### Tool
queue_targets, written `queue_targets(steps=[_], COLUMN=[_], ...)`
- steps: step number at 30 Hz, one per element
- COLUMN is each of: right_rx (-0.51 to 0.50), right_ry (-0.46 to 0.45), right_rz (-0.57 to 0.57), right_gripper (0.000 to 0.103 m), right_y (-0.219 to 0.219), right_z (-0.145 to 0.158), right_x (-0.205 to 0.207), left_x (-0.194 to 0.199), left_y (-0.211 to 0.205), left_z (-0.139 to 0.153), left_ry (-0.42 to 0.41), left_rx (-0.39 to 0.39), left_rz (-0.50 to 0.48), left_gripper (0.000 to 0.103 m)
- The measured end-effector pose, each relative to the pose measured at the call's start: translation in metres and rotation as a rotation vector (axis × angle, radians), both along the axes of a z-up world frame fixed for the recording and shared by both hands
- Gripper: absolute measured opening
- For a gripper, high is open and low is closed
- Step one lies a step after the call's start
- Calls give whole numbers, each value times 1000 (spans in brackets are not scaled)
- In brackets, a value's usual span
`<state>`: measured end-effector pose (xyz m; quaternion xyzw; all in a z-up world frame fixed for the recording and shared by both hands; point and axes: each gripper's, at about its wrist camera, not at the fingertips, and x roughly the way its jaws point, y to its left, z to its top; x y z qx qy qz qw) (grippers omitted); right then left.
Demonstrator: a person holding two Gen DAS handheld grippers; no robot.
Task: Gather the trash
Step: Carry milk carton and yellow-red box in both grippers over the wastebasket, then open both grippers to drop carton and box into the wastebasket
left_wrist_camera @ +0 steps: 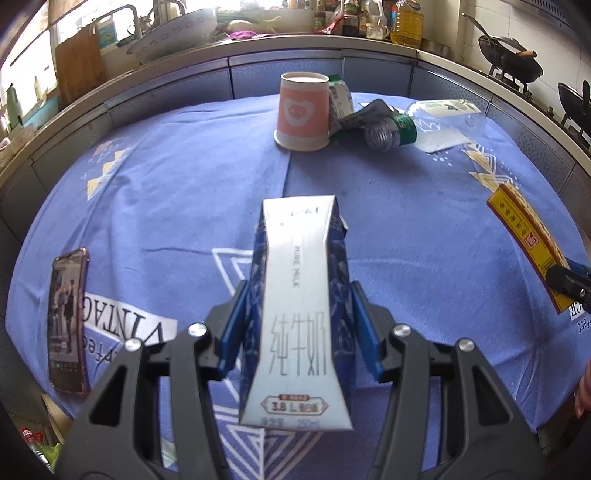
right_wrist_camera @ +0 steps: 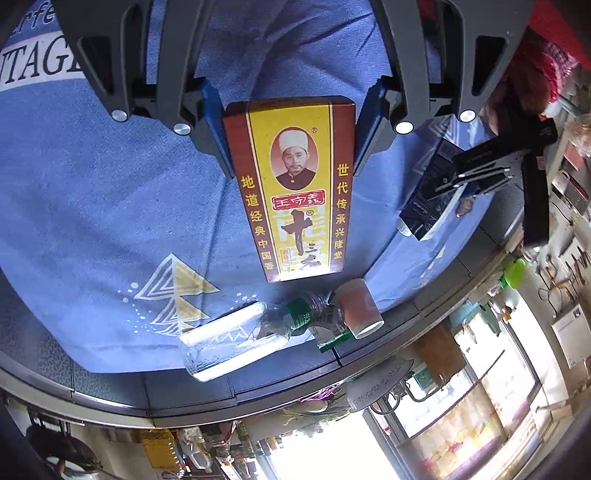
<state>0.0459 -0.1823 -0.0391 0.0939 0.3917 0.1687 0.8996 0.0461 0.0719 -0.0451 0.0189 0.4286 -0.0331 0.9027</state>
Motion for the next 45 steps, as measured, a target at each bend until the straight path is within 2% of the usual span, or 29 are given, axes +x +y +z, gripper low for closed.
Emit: queue_targets(steps=[10,18,19,21,24,29,32,36,41,45], right_rx=[-128,-175,-170,-130,-31,121,145,145,100,48], right_ry=[-1,5,12,16,10,12,-17,-50,-85,-63], right_rz=[15,30,33,38,31,-25,-88,-218,-443,-601], right_gripper=[66,70,60,60,60,59,60,60,60,60], right_y=[17,28,28,26,13,-23,-52,-104,-192,-260], right_z=[-15,-24,-25,-23,-15,-1,10,19,25,19], right_x=[1,9,10,9,7,8,2,-15,-50,-68], left_x=[0,1,1,0,-1,5,13,25,30,27], left_y=[4,6,6,5,4,-17,-46,-108,-216,-306], left_z=[-8,-11,-11,-10,-1,21,34,48,64,76], left_ry=[29,33,29,27,20,-20,-39,-44,-29,-21], left_rx=[-24,-43,-40,-37,-75,-89,-77,-88,-111,-131], left_rz=[2,-2,-4,-7,-25,-99,-181,-348,-602,-772], left_gripper=[52,51,50,50,50,50,50,50,50,50])
